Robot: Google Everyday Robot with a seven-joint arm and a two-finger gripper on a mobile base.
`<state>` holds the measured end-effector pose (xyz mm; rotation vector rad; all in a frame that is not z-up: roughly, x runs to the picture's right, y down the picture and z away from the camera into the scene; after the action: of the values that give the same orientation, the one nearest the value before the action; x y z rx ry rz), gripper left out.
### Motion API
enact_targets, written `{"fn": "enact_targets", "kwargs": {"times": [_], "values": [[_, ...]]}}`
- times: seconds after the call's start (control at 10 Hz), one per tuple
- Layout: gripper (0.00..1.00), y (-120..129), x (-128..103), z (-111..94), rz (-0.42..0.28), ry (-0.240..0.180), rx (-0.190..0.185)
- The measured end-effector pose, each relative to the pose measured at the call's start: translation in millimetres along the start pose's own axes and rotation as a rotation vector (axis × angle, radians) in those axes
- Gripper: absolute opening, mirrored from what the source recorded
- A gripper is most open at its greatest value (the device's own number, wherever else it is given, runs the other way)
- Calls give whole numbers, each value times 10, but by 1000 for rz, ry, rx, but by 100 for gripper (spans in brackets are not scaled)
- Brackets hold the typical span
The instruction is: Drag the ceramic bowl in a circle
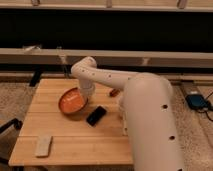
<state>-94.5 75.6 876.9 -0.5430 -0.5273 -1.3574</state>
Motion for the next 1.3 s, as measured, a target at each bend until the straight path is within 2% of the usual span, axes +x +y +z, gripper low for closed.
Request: {"fn": "enact_targets", "kwargs": {"times": [0.2,0.6,0.9,1.0,1.2,1.3], "values": [[3,121,-219,-21,-8,7,-28],[3,9,-677,-90,-101,22,-78],[3,-380,-892,-138,-207,31,-116],[3,-608,-926,-165,-259,39,-130],[3,-998,-935,-211,-337,51,-148],[3,-1109,-909,-235,-358,57,-153]]}}
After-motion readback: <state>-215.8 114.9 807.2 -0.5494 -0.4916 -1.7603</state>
